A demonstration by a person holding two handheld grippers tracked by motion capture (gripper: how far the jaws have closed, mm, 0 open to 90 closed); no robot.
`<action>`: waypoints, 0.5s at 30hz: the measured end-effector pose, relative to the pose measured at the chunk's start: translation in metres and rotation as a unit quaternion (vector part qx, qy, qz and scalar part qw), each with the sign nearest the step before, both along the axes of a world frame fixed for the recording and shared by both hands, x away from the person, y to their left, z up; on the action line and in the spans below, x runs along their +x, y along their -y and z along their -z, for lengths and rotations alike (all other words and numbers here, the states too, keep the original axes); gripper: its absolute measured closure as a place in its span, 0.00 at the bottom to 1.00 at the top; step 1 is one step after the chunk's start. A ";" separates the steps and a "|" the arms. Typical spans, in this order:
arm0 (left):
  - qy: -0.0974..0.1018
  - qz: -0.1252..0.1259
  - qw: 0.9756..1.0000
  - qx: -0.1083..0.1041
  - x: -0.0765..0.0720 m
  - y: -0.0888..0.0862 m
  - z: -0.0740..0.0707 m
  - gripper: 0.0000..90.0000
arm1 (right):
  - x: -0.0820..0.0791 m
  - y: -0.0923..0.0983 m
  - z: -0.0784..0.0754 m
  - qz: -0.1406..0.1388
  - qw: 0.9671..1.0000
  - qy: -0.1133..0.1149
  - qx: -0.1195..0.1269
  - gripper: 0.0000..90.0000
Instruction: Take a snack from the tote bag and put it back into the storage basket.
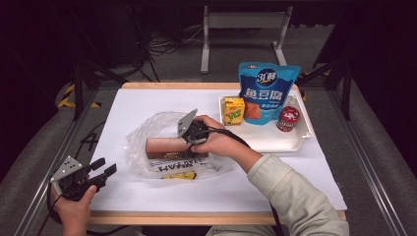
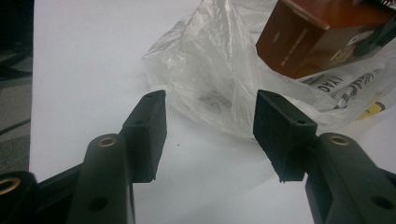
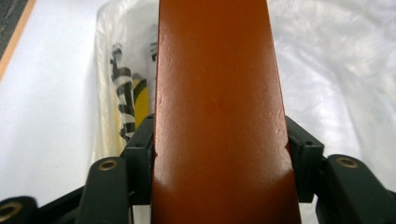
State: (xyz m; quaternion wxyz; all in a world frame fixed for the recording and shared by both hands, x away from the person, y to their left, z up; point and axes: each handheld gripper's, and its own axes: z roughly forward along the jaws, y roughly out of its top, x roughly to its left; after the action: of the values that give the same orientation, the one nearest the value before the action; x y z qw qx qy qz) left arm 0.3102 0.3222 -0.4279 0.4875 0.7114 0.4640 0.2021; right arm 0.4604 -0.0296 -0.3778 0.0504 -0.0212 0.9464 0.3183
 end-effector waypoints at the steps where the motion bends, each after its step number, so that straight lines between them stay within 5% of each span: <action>1: 0.000 0.000 1.000 -0.001 0.000 0.000 0.000 0.50 | -0.001 0.000 -0.003 0.000 1.000 -0.001 0.003 0.47; 15: 0.001 0.012 1.000 0.008 0.011 0.010 -0.001 0.50 | -0.004 0.019 -0.034 0.013 0.999 0.009 0.027 0.47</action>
State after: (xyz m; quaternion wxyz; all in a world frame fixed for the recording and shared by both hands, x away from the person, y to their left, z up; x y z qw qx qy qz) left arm 0.3210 0.3121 -0.4269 0.4847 0.7207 0.4533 0.2005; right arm 0.4567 -0.0486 -0.3438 0.0637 -0.0104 0.9370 0.3433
